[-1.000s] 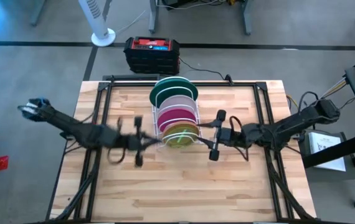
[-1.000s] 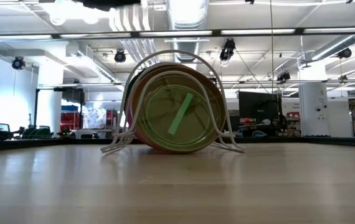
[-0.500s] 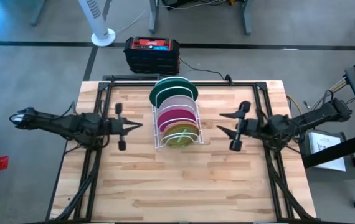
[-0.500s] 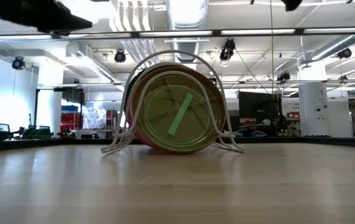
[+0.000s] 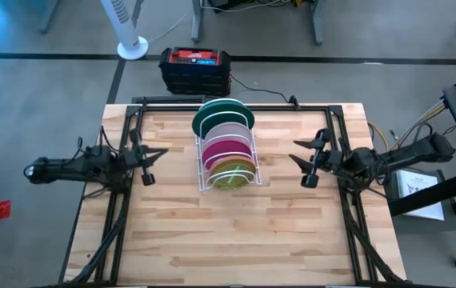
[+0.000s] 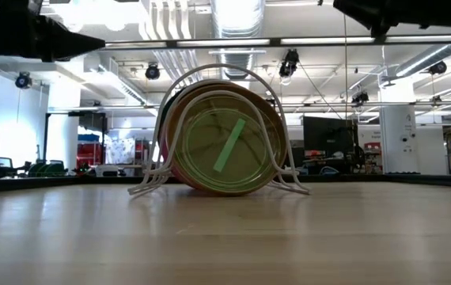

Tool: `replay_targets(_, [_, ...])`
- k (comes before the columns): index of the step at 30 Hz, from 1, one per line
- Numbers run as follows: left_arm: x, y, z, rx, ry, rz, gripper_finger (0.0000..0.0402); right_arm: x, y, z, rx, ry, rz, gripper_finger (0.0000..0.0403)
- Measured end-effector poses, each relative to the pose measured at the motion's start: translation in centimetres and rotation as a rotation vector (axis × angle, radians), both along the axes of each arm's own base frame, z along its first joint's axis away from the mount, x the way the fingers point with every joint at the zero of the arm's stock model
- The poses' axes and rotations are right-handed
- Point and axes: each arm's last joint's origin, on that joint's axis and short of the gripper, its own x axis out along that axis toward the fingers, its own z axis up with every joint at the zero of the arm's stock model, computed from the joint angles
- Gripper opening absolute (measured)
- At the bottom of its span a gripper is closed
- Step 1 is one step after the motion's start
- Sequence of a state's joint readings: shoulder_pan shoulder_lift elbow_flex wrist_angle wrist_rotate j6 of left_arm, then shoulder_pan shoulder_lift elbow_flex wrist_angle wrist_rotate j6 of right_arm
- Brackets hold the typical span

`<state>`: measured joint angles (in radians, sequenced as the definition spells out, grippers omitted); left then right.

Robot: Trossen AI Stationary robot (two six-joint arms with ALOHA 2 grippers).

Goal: Sort dishes
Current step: Return to Home Position

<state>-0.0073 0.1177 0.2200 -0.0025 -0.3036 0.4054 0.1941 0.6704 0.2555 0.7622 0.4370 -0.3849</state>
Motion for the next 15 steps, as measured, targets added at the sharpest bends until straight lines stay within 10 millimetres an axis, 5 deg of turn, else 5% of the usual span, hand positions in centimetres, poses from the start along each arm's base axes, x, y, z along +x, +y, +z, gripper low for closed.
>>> replay_targets(7, [0.1,1.3,-1.4,0.002,0.057,0.037,0.0000,0.0,-1.5,-0.9,0.003,0.009,-0.037,0.0199])
replay_targets(15, [-1.2,1.5,-2.4,-0.109,0.119,-0.032,0.0000,-2.5,-1.6,-3.0,0.046,-0.054,-0.014,0.0199])
